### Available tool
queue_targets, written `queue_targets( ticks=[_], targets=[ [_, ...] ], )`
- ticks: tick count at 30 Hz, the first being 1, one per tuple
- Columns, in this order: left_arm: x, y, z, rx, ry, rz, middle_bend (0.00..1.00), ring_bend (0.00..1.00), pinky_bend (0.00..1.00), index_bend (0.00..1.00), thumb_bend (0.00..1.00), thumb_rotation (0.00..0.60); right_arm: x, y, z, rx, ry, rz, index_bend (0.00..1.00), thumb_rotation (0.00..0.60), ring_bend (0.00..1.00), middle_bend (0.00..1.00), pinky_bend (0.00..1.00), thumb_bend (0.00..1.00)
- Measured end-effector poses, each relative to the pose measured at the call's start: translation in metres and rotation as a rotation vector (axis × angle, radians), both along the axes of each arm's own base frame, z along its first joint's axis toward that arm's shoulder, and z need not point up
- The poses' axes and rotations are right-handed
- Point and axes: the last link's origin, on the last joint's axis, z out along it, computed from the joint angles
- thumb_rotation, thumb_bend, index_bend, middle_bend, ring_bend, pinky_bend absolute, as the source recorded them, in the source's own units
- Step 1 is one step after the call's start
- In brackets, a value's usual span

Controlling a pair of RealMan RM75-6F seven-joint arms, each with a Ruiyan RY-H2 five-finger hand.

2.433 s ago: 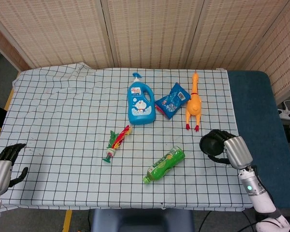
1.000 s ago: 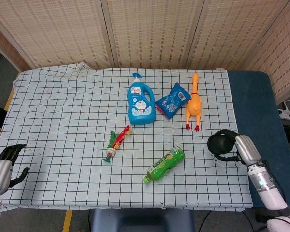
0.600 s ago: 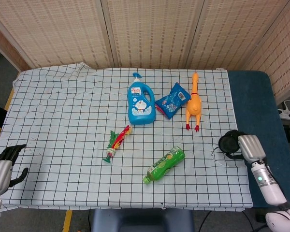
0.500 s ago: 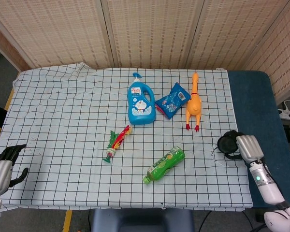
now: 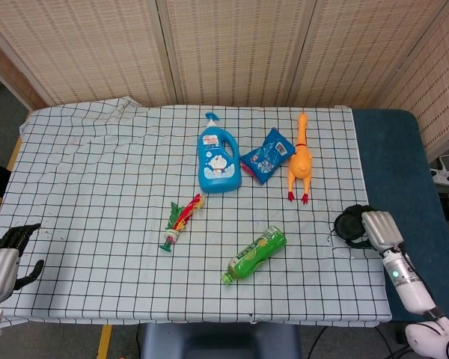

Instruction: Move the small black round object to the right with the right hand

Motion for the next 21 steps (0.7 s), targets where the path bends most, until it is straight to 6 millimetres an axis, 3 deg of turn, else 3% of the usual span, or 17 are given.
queue_targets(
  ticks=[7, 21],
  targets=[
    [-0.0002, 0.0005, -0.0004, -0.003, 0.001, 0.002, 0.17, 0.13, 0.33, 0.15, 0.37, 0.600, -0.0014, 0.0012, 0.0014, 0.014, 0.003, -0.010, 0.25, 0.600, 0.03, 0.16, 0.22, 0.14],
    [-0.0007, 0.0009, -0.0006, -0.006, 0.002, 0.005, 0.18, 0.13, 0.33, 0.15, 0.37, 0.600, -0.0049, 0.0027, 0.0050, 0.007, 0.011, -0.027, 0.25, 0.600, 0.03, 0.16, 0.21, 0.14]
  ],
)
